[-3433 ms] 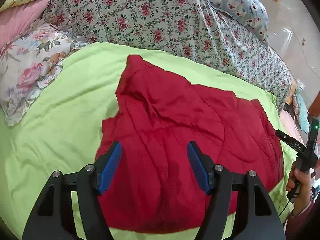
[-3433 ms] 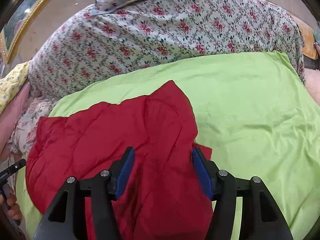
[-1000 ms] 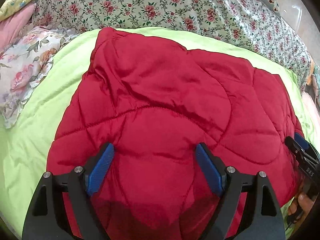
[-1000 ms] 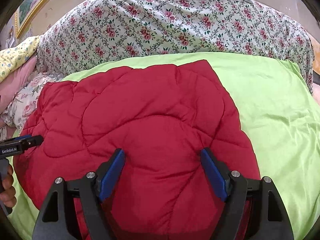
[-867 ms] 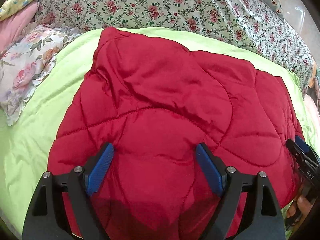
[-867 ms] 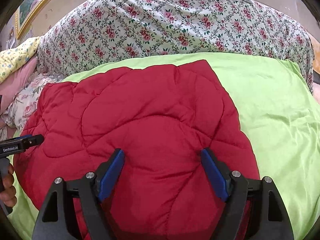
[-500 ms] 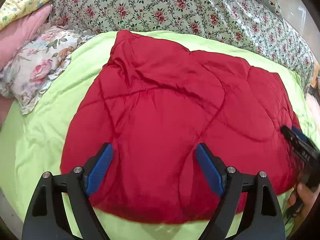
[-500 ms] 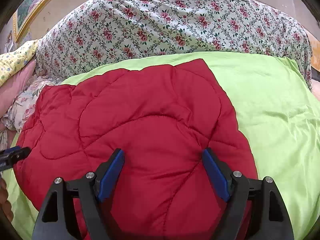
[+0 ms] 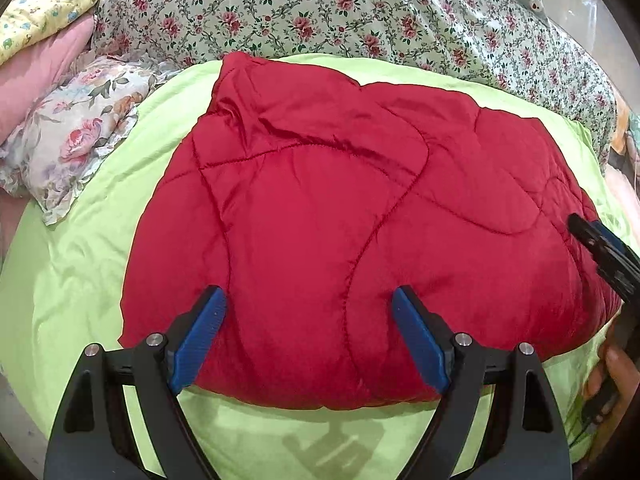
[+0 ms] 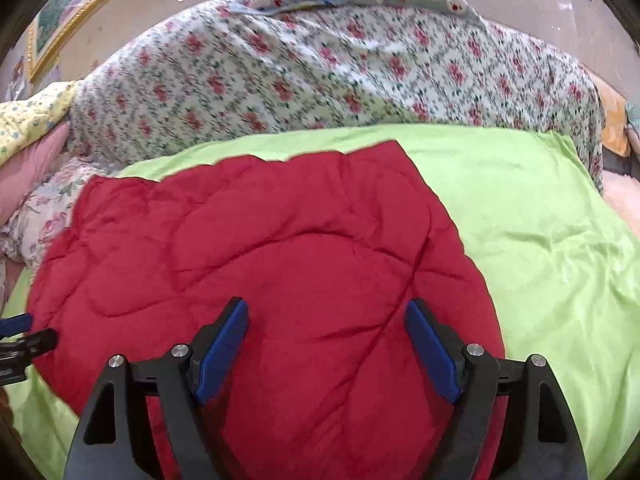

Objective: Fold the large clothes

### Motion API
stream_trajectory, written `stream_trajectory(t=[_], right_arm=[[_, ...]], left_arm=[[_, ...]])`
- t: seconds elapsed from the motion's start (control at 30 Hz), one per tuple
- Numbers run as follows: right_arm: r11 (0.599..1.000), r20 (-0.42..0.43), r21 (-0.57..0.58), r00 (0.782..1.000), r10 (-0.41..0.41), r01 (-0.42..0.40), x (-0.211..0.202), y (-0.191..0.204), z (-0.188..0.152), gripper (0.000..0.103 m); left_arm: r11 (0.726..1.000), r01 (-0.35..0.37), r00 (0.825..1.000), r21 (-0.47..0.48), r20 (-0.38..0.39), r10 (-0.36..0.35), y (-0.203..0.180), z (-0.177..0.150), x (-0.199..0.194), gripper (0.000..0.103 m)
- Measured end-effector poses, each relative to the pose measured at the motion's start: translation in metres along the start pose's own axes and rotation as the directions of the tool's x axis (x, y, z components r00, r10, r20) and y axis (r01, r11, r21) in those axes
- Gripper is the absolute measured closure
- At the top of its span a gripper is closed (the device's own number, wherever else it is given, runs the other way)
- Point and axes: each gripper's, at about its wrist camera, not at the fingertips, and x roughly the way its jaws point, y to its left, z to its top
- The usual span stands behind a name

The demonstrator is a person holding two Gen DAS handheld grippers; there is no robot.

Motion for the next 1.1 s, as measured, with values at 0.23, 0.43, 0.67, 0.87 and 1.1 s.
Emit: stream_trajectory(t=[0.23, 0.43, 0.67, 0.87, 1.1], right_arm=[[0.996, 0.01, -0.037, 0.996, 0.084, -0.083, -0.043, 0.037, -0.021, 0.019], [0.995, -0.055, -0.092, 0.998, 0.018, -0.023, -0.025, 0.05, -0.034, 0.019], [0.998, -0.049, -0.054, 0.998, -0.03, 0.027, -0.018, 0.035, -0.037, 0.019], [0.999, -0.024, -0.042, 1.0, -0.009, 0.008, -0.027, 0.032, -0.039, 0.019], [0.997, 0.024, -0.073, 0.999, 0.036, -0.034, -0.044, 0.049, -0.032, 0.019]], left_arm=[[1.0, -0.002, 1.0, 0.0, 0.012, 0.002, -0.001, -0.003, 0.003, 0.013], [1.0, 0.019, 1.0, -0.017, 0.02, -0.019, 0.001, -0.008, -0.009, 0.013], [0.999, 0.045, 0.998, 0.02, 0.037, -0.045, -0.016, -0.015, -0.02, 0.013], [0.999, 0.018, 0.999, 0.029, 0.038, -0.02, -0.02, -0.02, -0.008, 0.012], [0.999, 0.027, 0.999, 0.017, 0.042, -0.028, -0.016, -0.021, -0.005, 0.007]])
